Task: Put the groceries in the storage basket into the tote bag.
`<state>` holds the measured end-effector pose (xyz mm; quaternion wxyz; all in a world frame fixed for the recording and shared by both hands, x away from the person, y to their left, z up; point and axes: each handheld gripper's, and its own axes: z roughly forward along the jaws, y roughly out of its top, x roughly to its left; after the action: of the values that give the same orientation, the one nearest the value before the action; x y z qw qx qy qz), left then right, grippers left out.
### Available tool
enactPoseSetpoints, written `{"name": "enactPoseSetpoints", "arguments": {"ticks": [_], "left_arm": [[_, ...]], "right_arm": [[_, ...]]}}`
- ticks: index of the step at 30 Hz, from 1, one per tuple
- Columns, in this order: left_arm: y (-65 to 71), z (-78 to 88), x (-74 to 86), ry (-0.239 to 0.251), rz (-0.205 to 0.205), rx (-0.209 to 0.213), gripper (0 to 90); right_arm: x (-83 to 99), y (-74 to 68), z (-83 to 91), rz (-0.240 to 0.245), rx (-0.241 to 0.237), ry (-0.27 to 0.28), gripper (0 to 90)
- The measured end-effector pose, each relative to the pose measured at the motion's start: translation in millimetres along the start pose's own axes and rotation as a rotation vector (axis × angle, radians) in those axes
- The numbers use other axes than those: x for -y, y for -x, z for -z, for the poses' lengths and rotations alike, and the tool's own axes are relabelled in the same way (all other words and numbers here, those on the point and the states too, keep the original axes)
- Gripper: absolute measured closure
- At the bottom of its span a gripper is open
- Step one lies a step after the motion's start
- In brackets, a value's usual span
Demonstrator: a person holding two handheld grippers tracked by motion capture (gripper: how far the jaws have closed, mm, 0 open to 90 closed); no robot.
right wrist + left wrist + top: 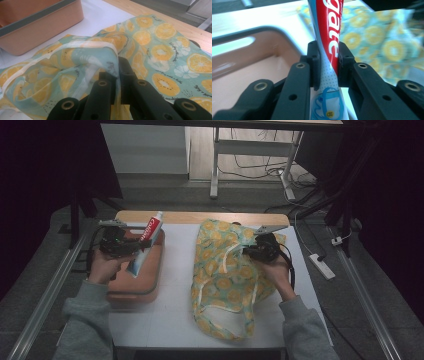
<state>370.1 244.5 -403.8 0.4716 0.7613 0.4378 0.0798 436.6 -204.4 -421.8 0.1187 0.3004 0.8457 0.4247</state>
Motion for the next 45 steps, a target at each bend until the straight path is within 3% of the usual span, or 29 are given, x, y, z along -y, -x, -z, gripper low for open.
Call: {"name": "enactPoseSetpoints", "arguments": {"ticks": [5, 11, 22, 31, 34, 42, 45], "left_arm": [[20.6, -4.3, -5.1, -0.001, -0.045, 0.082, 75.9], [42.6, -11.8, -8.3, -0.029, -0.105, 0.143, 75.9], [79.5, -34.0, -8.1, -0.114, -0.208, 0.245, 75.9], [100.4, -53.1, -3.3, -0.187, -0.258, 0.334, 75.9], [106.1, -59.8, -1.1, -0.207, -0.273, 0.324, 75.9], [120.6, -77.8, 5.3, -0.269, -0.302, 0.354, 75.9], [127.6, -85.6, 8.4, -0.298, -0.325, 0.342, 75.9]], "right_arm": [[-0.5, -0.9, 0.3, 0.003, -0.001, 0.003, 88.9], [-0.6, -0.1, 1.5, 0.002, 0.001, 0.007, 89.0], [-1.1, -1.4, 0.6, 0.003, 0.003, 0.009, 88.9], [-1.1, -0.8, 1.8, -0.001, 0.004, 0.018, 88.9], [-1.1, -0.6, 2.0, -0.001, 0.005, 0.017, 88.9], [-1.4, -0.3, 2.4, -0.005, 0.004, 0.023, 89.0], [-1.6, -0.5, 2.8, -0.009, -0.001, 0.028, 88.9]]}}
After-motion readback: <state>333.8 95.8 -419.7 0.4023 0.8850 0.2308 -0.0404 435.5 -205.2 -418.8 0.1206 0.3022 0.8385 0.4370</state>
